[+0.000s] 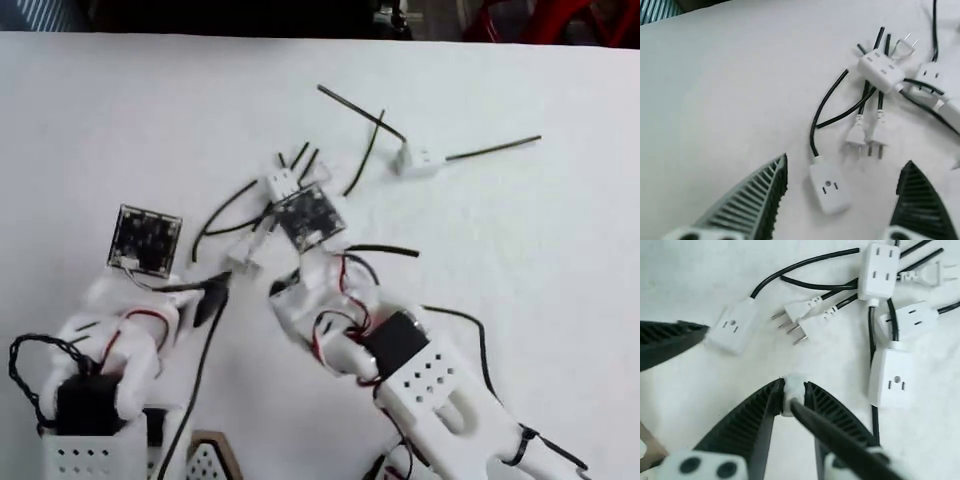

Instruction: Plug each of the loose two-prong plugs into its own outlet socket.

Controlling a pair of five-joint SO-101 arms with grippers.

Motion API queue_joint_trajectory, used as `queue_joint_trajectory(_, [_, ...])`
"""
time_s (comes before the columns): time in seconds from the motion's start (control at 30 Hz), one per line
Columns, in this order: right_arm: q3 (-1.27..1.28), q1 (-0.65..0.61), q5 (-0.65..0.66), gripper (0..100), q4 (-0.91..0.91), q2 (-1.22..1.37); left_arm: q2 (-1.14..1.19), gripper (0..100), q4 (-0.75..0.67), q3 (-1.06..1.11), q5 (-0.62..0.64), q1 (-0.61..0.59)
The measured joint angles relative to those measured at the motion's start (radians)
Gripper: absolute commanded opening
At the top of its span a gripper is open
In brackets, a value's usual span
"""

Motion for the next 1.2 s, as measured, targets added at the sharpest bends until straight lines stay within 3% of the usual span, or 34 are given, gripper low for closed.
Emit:
queue_joint_trajectory(0.3, [0.153,0.135,0.000,1.6,-0.209,0.000,0.322,34,0.032,-0.012,-0.133,-0.054])
queue_joint_trajectory(0.67, [0.153,0.153,0.000,1.6,-0.215,0.000,0.810,34,-0.118,-0.178,-0.138,-0.199])
queue_joint_trajectory(1.0, [0.164,0.153,0.000,1.6,-0.215,0.000,1.188,32,-0.322,-0.213,-0.141,-0.232])
queue_joint_trajectory(1.2, [0.169,0.153,0.000,1.6,-0.215,0.000,1.333,29,-0.284,-0.388,-0.238,-0.353])
